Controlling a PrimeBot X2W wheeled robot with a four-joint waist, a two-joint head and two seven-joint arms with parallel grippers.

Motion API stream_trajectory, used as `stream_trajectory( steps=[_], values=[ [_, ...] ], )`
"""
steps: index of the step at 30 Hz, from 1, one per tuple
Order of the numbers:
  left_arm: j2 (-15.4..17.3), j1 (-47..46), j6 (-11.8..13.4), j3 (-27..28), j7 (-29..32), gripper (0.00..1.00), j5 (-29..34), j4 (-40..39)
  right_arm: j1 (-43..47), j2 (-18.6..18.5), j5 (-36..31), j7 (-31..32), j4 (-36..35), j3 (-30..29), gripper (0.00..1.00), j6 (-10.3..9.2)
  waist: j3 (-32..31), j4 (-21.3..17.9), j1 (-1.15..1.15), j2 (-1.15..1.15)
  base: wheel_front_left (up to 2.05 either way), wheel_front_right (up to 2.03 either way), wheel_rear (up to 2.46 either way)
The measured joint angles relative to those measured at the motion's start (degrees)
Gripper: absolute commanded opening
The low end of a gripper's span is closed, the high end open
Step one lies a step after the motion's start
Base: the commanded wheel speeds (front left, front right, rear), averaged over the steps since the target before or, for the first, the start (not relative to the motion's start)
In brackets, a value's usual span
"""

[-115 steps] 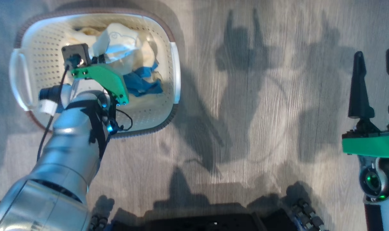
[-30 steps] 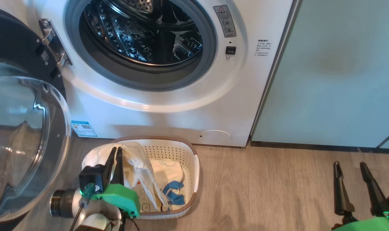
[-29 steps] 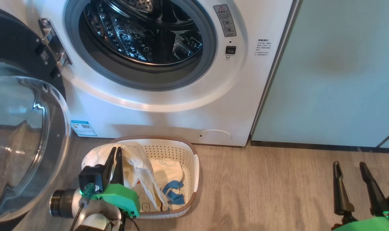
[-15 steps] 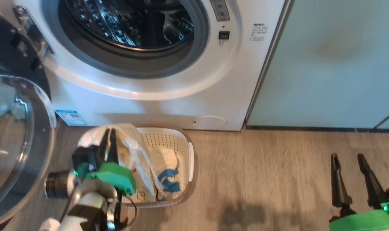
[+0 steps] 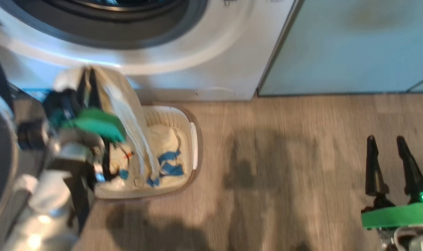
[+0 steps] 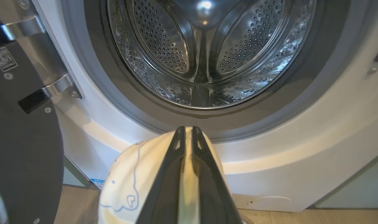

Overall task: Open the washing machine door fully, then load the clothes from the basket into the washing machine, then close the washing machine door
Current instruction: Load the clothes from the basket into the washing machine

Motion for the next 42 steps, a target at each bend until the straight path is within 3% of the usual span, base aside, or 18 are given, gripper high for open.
stream_trajectory(
  steps=[29, 37, 42],
  values=[
    [11.28, -40.53, -8.06, -0.83, 18.44, 0.0, 2.77, 9.17, -11.77, -0.01, 11.32, -0.24, -0.33, 3.83, 1.0, 0.0, 20.48, -9.6, -0.01, 0.0, 0.0, 0.0, 0.0],
    [14.15, -49.41, -9.56, -1.09, 20.16, 0.0, 4.82, 11.93, -13.94, 0.0, 13.43, -0.25, 0.12, 4.95, 1.0, 0.0, 24.25, -11.99, -0.01, 0.0, 0.0, 0.0, 0.0],
    [16.12, -54.76, -10.09, -1.3, 17.78, 0.0, 6.94, 13.28, -14.83, 0.0, 14.44, -0.25, 0.46, 5.63, 1.0, 0.0, 26.3, -13.28, -0.01, 0.0, 0.0, 0.0, 0.0]
  ],
)
